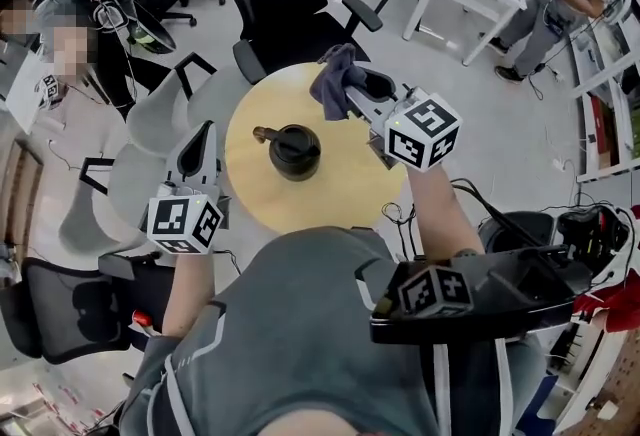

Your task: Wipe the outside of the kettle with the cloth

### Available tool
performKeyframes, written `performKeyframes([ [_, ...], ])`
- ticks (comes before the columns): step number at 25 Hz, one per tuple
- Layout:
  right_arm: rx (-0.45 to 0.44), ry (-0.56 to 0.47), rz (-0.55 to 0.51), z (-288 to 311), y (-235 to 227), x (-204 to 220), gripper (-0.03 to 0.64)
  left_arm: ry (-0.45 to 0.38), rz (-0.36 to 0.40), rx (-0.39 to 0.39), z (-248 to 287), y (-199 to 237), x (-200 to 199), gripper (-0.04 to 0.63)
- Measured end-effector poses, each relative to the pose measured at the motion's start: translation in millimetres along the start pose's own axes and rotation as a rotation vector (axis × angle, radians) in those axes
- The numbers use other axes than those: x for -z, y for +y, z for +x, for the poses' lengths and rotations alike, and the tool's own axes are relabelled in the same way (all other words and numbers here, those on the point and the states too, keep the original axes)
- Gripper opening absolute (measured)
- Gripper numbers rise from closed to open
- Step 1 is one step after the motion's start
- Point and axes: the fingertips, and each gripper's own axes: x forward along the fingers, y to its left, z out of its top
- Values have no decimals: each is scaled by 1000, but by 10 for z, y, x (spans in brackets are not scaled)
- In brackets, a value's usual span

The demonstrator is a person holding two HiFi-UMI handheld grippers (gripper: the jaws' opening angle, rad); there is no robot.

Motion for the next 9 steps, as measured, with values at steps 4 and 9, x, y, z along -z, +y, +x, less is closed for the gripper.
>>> performKeyframes([
  [4, -8, -4, -6, -5, 39, 17, 95, -10, 10, -7, -28, -18, -2, 9],
  [9, -16, -2, -7, 10, 91, -19, 95, -14, 12, -25, -77, 5, -46, 9],
])
